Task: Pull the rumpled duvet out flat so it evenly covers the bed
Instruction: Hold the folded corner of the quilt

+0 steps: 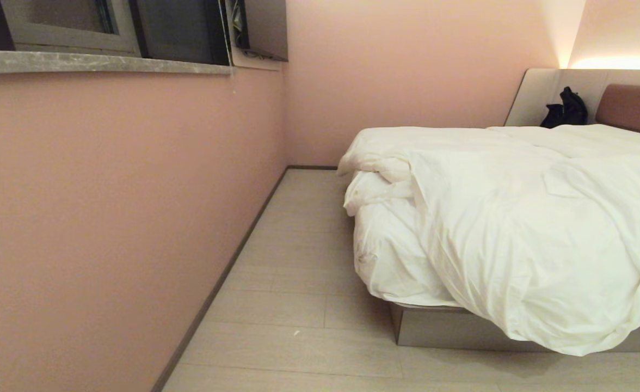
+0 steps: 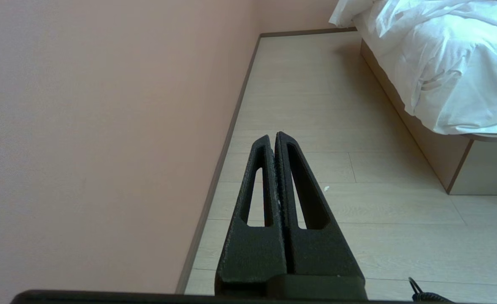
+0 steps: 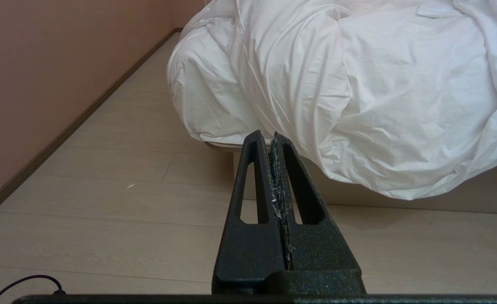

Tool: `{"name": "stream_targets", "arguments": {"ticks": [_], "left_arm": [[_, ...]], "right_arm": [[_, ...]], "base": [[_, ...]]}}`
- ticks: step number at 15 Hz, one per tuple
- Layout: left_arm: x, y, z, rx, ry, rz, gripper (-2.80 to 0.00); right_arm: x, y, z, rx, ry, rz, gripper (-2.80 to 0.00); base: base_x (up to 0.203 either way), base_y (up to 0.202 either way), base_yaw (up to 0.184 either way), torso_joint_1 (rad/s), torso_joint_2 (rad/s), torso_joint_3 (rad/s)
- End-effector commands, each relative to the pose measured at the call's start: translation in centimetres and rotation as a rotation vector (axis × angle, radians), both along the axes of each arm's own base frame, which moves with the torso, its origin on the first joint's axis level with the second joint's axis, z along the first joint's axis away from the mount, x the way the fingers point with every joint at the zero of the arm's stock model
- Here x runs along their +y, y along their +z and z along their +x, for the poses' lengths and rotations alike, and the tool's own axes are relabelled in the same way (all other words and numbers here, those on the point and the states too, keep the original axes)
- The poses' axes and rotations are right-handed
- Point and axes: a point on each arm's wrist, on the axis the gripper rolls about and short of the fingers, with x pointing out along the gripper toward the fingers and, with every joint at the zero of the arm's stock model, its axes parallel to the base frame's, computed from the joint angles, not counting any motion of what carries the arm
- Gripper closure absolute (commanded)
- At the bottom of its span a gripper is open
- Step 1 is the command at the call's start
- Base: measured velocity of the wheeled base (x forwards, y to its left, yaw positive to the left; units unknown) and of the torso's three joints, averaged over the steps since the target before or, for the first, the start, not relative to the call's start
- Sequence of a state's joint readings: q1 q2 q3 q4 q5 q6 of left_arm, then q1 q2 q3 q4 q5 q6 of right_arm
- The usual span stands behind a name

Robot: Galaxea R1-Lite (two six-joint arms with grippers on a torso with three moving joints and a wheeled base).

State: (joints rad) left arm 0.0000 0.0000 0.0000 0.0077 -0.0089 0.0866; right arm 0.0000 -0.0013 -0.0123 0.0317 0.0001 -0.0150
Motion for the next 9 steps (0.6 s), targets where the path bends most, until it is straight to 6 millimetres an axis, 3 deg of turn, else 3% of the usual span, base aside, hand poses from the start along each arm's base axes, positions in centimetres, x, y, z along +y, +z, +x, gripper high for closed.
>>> {"name": "stream_targets", "arguments": {"ticks": [1,9], "left_arm": [[0.00,0.00,0.00,0.000,0.001,0.002,0.00],[0.00,0.00,0.00,0.000,0.000,0.002,0.00]], "right_arm": [[0.00,0.00,0.01,0.002,0.000,0.000,0.00],[0.00,0.00,0.01,0.002,0.000,-0.001,0.00]], "base": [[0.000,0.000,0.000,0.000,0.00,0.000],[0.000,0.000,0.000,0.000,0.00,0.000]]}}
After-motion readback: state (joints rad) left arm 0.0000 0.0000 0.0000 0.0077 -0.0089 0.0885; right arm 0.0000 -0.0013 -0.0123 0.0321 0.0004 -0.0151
